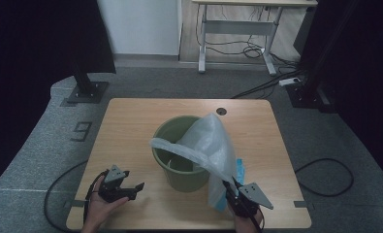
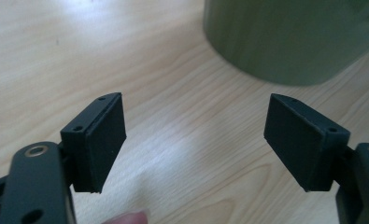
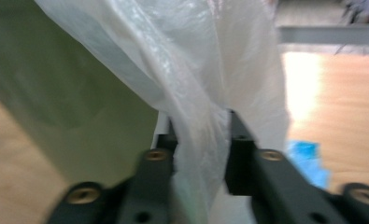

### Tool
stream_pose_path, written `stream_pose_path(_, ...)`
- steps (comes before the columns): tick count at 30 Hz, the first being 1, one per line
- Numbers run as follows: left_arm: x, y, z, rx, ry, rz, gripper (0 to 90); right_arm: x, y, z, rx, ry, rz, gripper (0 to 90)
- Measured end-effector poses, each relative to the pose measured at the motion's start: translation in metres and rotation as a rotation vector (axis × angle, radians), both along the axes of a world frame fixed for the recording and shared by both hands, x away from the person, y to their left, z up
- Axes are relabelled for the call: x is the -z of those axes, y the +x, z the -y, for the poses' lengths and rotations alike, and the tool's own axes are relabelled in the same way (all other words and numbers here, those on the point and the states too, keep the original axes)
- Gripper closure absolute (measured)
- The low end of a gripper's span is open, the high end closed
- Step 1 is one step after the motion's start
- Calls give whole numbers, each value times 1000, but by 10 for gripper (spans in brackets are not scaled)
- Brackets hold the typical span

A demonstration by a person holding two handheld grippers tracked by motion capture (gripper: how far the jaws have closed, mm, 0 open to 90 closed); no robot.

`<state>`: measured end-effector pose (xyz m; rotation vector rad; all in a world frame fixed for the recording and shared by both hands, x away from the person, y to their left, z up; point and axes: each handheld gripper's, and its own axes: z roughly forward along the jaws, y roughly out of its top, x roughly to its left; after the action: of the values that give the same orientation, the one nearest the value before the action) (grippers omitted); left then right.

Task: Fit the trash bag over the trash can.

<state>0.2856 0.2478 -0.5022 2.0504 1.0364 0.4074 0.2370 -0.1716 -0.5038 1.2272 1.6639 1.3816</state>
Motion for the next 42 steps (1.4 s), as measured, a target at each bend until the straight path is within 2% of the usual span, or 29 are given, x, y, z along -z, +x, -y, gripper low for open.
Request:
stream_pose_path(2,-7,-3,1,4,-11,22,223,-7,-1,6,23,6,40,866)
stream_pose_path(3,-10,-5,1,3,-16,36,241,-18,-2,13,36,27,83,885)
stream_pose_path(4,-17,-8,1,6,-32,64,255,-24,-1,16,35,41,106,886)
stream_pose_path(5,-17,-8,1,6,-32,64,260,-24,-1,16,35,41,106,886)
stream_pose_path(6,-20,-10,2,8,-39,71,260,-32,-1,19,33,51,131,887)
stream_pose_path(7,-23,-11,3,9,-48,78,262,-47,0,23,26,64,178,887)
stream_pose_path(8,-27,-13,3,12,-57,86,262,-47,0,23,26,64,178,887)
stream_pose_path(9,-32,-15,4,12,-67,95,270,-62,1,25,8,80,222,887)
stream_pose_path(10,-37,-17,4,17,-82,102,270,-62,1,25,8,80,222,887)
stream_pose_path(11,-45,-19,5,32,-98,110,285,-68,1,25,-1,80,243,887)
stream_pose_path(14,-62,-25,8,53,-114,133,296,-83,2,24,-32,73,286,887)
stream_pose_path(18,-82,-33,13,97,-157,152,311,-90,5,24,-74,76,294,887)
stream_pose_path(19,-91,-36,17,125,-171,161,316,-90,6,26,-83,79,286,887)
stream_pose_path(20,-91,-36,17,125,-171,161,319,-90,6,26,-83,79,286,887)
stream_pose_path(24,-112,-43,32,172,-172,195,326,-92,7,27,-92,69,270,887)
stream_pose_path(25,-121,-42,44,194,-154,206,326,-96,8,27,-96,59,270,887)
stream_pose_path(26,-121,-42,44,194,-154,206,326,-96,8,27,-96,59,270,887)
stream_pose_path(27,-128,-39,56,216,-137,214,326,-101,9,26,-100,50,270,887)
stream_pose_path(28,-128,-39,56,216,-137,214,327,-101,9,26,-100,50,270,887)
stream_pose_path(32,-137,-33,76,259,-132,230,330,-111,8,27,-102,35,275,887)
stream_pose_path(35,-141,-27,91,287,-112,234,334,-115,4,33,-99,48,268,886)
stream_pose_path(40,-140,-21,99,294,-97,232,337,-117,1,37,-102,55,259,887)
stream_pose_path(42,-139,-18,101,285,-82,242,336,-117,0,38,-105,54,255,887)
